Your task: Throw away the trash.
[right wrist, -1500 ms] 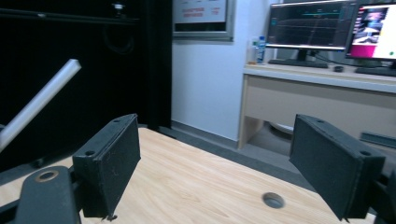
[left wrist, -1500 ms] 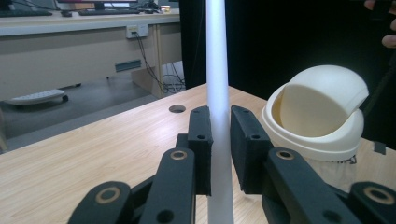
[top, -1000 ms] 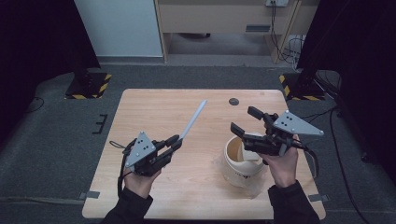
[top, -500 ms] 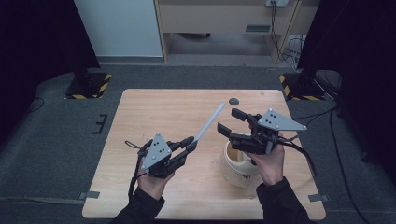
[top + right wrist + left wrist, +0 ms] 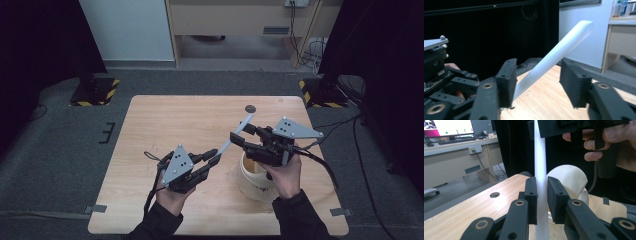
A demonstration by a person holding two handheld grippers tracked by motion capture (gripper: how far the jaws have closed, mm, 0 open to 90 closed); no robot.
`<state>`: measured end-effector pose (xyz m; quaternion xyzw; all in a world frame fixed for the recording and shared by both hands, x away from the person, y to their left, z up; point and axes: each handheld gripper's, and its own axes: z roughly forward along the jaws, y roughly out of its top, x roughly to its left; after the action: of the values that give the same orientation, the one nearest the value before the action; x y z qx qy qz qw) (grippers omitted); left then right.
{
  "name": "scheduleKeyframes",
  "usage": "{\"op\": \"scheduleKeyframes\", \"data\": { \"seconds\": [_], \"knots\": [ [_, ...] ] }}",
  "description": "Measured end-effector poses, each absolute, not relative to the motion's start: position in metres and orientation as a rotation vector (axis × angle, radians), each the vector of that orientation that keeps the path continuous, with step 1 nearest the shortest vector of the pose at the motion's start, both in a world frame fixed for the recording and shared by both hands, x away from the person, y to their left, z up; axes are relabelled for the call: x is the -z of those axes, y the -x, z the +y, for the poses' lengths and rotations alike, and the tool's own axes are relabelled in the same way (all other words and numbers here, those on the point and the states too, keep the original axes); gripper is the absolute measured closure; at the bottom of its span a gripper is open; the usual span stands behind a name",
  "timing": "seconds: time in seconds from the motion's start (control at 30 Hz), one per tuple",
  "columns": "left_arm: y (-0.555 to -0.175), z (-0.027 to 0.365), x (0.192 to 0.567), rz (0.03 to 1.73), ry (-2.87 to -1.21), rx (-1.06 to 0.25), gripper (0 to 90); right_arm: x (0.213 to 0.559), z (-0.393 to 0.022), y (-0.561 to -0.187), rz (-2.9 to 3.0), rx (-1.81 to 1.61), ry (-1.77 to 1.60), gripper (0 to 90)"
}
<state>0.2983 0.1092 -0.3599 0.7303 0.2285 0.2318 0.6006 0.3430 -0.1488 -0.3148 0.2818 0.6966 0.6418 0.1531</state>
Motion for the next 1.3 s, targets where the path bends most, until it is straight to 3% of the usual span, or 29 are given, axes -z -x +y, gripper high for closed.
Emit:
{"op": "scheduleKeyframes", "data": {
  "seconds": [0.5,0.9,1.07,1.3],
  "knots": [
    [-0.301,0.107,0.37,0.551,-1.74,-0.509,77.8,0.316,-0.145,-0.342,2.103,-1.912,-0.827,80.8],
    [-0.304,0.155,0.405,0.716,-1.818,-0.47,66.5,0.312,-0.153,-0.34,2.063,-1.886,-0.822,80.4],
    [-0.307,0.195,0.442,0.895,-1.877,-0.414,56.2,0.307,-0.163,-0.34,2.019,-1.884,-0.817,80.4],
    [-0.318,0.218,0.471,1.037,-1.957,-0.396,43.8,0.297,-0.179,-0.337,1.943,-1.9,-0.818,80.4]
  ]
}}
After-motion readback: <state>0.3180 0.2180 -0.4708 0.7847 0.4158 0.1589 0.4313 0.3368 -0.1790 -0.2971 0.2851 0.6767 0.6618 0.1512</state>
